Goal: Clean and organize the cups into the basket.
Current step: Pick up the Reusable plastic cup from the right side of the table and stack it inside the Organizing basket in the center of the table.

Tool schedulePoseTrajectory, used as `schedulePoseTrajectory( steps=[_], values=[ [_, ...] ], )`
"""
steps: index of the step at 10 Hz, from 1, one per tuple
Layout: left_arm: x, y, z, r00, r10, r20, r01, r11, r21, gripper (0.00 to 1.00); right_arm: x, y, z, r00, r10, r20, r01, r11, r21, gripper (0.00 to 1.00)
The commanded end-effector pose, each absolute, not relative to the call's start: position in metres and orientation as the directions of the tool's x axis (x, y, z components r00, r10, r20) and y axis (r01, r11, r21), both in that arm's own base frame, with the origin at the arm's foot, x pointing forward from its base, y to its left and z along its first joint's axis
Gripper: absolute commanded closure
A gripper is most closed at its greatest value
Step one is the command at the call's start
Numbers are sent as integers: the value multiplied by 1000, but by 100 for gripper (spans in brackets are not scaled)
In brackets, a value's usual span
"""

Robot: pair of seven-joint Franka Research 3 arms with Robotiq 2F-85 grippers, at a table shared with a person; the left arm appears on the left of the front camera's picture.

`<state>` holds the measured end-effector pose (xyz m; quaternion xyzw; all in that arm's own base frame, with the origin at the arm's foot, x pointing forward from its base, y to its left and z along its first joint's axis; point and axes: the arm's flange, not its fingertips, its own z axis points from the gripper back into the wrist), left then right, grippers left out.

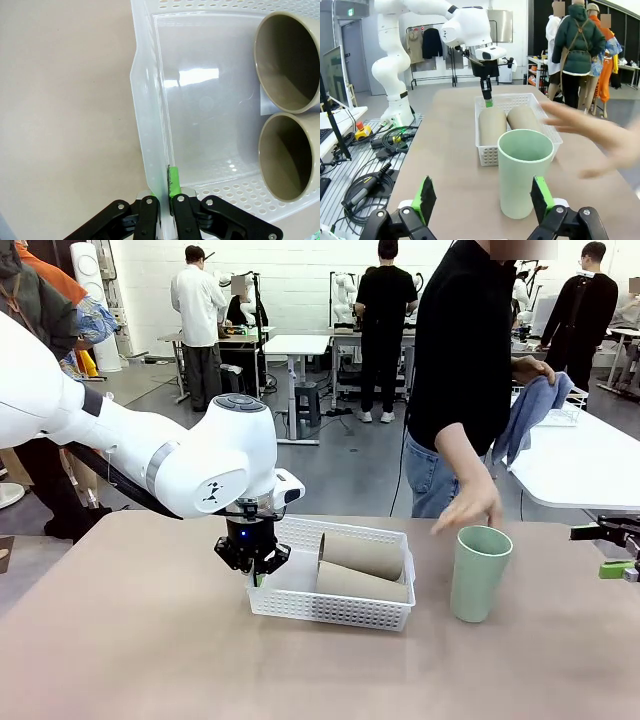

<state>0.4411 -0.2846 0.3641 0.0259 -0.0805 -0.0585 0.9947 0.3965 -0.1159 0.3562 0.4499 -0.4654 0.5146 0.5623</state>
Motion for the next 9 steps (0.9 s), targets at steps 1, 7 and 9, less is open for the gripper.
schedulePoseTrajectory(
  steps=[1, 7, 9],
  values=[
    [440, -286, 365, 978, -129, 166, 117, 990, 75, 100, 393, -112, 359, 59, 164, 985, -996, 74, 47, 0],
    [440, -286, 365, 978, -129, 166, 117, 990, 75, 100, 393, -112, 359, 59, 164, 985, -996, 74, 47, 0],
    [440, -286, 365, 978, -129, 166, 117, 990, 75, 100, 406, -110, 339, 86, 157, 984, -992, 107, 69, 0]
  ],
)
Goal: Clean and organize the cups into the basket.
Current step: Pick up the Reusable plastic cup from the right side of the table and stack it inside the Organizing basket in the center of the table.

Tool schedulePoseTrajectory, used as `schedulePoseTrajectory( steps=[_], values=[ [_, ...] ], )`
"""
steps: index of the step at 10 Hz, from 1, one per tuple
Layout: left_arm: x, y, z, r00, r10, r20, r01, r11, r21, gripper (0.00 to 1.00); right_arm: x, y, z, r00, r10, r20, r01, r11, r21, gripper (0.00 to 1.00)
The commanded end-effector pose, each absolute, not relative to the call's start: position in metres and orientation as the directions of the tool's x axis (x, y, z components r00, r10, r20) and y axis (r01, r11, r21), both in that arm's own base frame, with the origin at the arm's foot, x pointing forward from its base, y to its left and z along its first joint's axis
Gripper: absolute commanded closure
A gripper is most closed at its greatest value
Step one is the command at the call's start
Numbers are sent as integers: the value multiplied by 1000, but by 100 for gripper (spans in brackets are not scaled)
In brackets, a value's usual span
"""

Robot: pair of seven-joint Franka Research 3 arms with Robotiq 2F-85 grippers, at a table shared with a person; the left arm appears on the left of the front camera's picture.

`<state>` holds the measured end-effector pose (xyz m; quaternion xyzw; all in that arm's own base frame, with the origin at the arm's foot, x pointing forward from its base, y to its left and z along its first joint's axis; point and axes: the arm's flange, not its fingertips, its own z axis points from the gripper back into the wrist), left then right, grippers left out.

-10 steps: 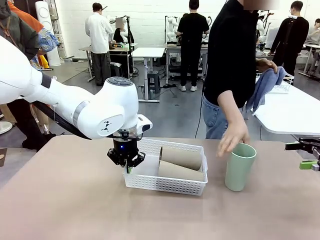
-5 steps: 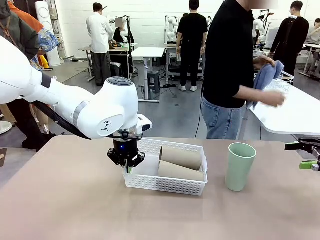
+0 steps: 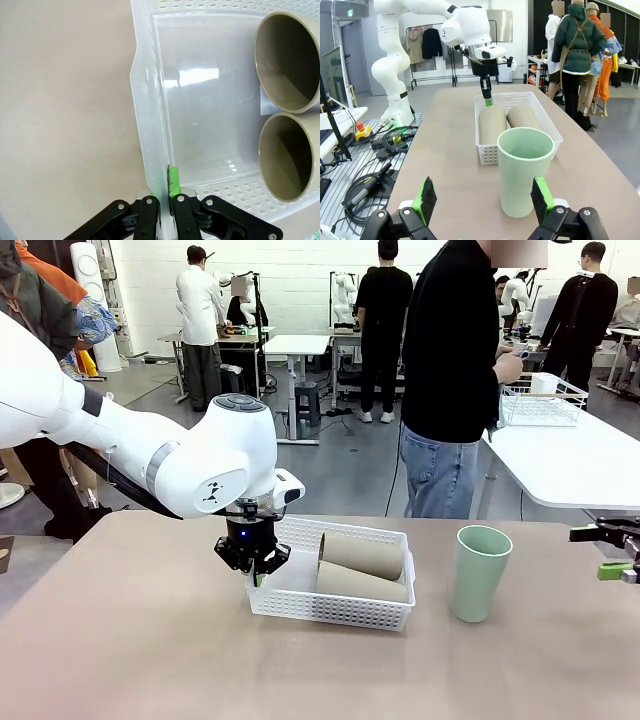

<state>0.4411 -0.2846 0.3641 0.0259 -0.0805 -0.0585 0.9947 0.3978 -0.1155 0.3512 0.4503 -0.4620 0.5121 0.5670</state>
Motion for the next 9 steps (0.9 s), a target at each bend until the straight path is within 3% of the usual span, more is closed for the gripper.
schedulePoseTrajectory(
  steps=[1, 4, 9],
  values=[
    [440, -286, 365, 978, -129, 166, 117, 990, 75, 100, 416, -105, 320, 107, 164, 981, -988, 124, 87, 0],
    [440, -286, 365, 978, -129, 166, 117, 990, 75, 100, 436, -91, 272, 163, 197, 967, -979, 151, 134, 0],
    [440, -286, 365, 978, -129, 166, 117, 990, 75, 100, 448, -59, 249, 158, 252, 955, -984, 120, 131, 0]
  ],
)
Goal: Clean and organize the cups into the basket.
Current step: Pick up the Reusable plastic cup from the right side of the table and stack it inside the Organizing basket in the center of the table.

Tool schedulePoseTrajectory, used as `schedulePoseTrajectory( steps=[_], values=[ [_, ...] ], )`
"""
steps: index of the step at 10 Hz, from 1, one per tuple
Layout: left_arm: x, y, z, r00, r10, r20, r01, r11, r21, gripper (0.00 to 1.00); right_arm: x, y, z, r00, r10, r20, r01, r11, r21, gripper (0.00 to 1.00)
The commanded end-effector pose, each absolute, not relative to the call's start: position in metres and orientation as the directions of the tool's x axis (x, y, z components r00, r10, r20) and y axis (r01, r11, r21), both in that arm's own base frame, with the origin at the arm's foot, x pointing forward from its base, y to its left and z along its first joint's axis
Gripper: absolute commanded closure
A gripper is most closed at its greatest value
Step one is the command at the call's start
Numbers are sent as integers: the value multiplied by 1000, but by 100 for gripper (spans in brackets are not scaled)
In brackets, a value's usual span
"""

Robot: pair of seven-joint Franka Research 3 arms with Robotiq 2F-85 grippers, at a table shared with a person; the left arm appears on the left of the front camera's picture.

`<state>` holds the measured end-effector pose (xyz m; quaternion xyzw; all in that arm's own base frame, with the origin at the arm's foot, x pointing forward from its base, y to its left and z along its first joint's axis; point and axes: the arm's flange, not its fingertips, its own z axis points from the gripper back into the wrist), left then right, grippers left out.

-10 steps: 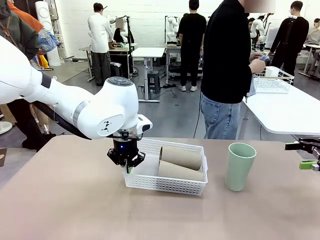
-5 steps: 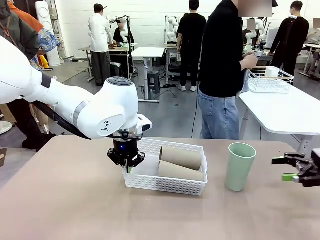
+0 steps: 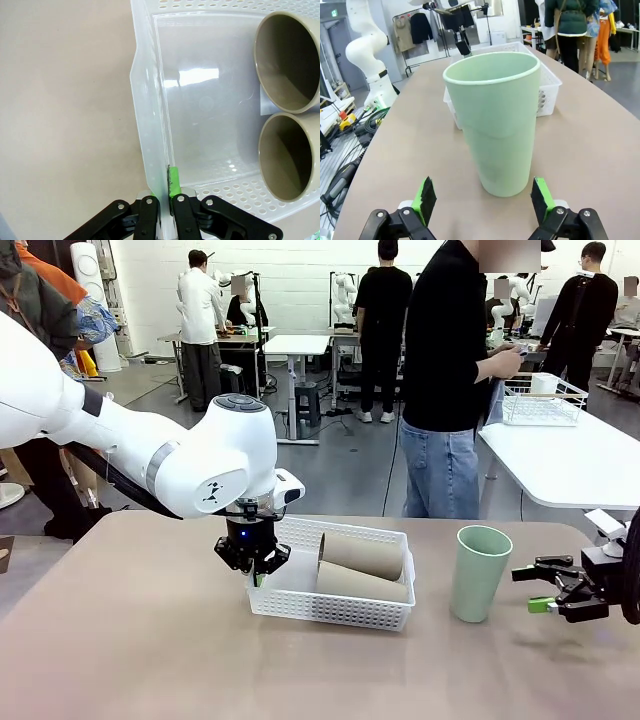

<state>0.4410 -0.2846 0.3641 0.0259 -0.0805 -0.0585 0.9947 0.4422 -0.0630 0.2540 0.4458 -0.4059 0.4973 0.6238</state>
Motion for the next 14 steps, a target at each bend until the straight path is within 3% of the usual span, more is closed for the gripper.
schedulePoseTrajectory(
  steps=[1, 5, 14],
  values=[
    [440, -286, 365, 978, -129, 166, 117, 990, 75, 100, 451, -55, 246, 160, 235, 959, -985, 102, 139, 0],
    [440, -286, 365, 978, -129, 166, 117, 990, 75, 100, 464, -45, 240, 210, 138, 968, -978, 47, 206, 0],
    [440, -286, 365, 978, -129, 166, 117, 990, 75, 100, 477, -5, 229, 225, 159, 961, -974, 18, 225, 0]
  ],
)
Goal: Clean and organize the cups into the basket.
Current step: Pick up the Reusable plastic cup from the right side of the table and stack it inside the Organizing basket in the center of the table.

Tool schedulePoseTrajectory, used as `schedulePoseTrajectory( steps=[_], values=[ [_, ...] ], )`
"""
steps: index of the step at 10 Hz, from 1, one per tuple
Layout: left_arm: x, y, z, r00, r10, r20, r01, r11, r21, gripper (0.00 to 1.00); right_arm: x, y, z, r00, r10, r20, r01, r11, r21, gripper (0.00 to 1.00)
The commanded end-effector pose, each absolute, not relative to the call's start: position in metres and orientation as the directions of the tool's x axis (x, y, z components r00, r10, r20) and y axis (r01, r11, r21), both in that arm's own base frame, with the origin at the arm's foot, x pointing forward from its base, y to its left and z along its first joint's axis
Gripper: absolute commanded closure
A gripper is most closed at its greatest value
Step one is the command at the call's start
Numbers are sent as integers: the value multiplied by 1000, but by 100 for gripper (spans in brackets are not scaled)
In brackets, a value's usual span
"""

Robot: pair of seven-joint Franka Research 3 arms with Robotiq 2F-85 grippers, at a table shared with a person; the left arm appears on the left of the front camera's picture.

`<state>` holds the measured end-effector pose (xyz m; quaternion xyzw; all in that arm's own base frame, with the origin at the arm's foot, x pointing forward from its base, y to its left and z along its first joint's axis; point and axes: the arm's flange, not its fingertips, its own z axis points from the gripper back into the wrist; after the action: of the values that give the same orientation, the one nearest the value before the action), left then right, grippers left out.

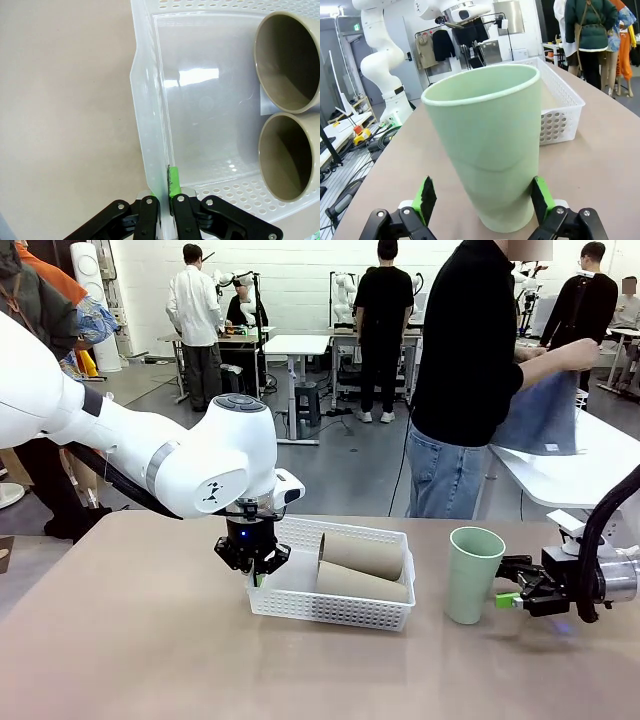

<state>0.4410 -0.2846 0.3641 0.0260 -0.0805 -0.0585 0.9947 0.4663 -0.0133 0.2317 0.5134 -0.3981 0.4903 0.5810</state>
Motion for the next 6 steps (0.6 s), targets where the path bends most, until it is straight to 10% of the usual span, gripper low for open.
schedulePoseTrajectory(
  steps=[1, 6],
  values=[
    [440, -286, 365, 978, -129, 166, 117, 990, 75, 100, 479, 0, 227, 225, 164, 960, -974, 19, 225, 0],
    [440, -286, 365, 978, -129, 166, 117, 990, 75, 100, 486, 35, 219, 202, 200, 959, -978, -13, 208, 0]
  ],
)
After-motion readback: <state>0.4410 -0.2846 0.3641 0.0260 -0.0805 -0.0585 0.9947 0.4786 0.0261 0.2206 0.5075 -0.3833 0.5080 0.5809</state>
